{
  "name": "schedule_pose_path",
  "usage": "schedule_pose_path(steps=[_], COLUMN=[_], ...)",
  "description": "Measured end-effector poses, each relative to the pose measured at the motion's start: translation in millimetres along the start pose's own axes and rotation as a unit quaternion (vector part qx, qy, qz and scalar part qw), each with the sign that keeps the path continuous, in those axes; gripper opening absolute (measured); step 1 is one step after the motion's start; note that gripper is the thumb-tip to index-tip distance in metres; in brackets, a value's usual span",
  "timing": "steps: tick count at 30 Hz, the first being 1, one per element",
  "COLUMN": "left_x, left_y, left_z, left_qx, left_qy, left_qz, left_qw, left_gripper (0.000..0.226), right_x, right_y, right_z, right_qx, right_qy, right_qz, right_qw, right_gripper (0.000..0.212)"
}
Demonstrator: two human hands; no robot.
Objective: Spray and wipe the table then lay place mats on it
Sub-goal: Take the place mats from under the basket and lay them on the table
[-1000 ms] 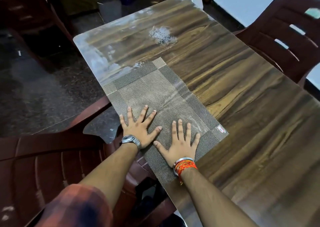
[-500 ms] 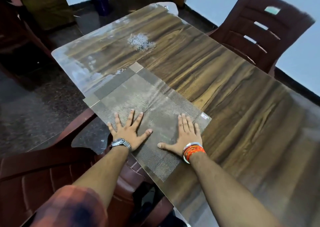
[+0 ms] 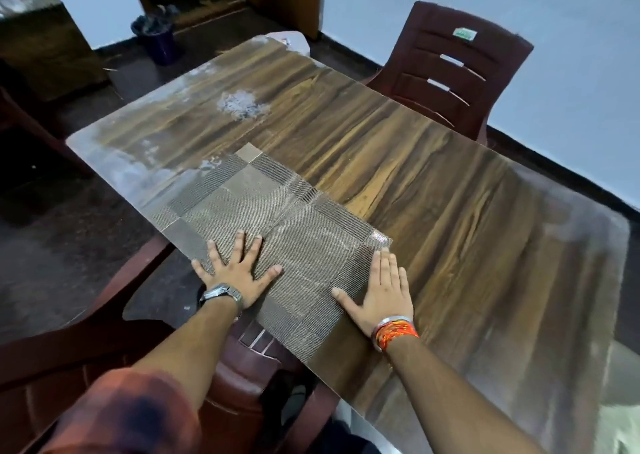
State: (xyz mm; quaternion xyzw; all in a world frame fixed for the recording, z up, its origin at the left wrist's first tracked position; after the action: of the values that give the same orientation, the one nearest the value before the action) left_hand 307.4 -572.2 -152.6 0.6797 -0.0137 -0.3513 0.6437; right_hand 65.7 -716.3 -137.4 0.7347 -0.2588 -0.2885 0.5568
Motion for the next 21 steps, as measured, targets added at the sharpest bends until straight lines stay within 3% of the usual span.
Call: schedule_pose_path(steps=[8,16,21], left_x=[-46,-142,-245], left_y=[1,-12,-74], left_z=[57,207,310], left_qx=[0.015,0.002,-0.002], left_qy=[-0.091,-0.232,-0.312], left_qz=[0.089,0.124,0.116], left_qw=[0.992,0.965,0.943], left_gripper=[0.082,0.082,0.078], right_x=[-50,-136,-251], right_y=[28,89,107], right_z=[47,163,265], right_qx=[0.026,0.037,0.055], right_qy=[-0.083,-0.165,-0.217], right_qz=[0.061,0.143,0.158], right_qw=[0.994,0.975,0.962], right_gripper=[0.110,0.099,0.087])
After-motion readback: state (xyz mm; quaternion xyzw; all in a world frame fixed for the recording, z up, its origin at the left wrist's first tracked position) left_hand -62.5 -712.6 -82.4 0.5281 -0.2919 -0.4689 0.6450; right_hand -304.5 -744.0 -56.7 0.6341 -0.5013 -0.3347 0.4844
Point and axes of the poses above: each hand's wrist, its own x-axis towards the middle knuckle, its own y-axis out of the back of the hand, z = x × y, the point moved 1 cm from there along x, towards the middle knuckle, and after that the axes turned 9 degrees about y, right-handed, at the moved point
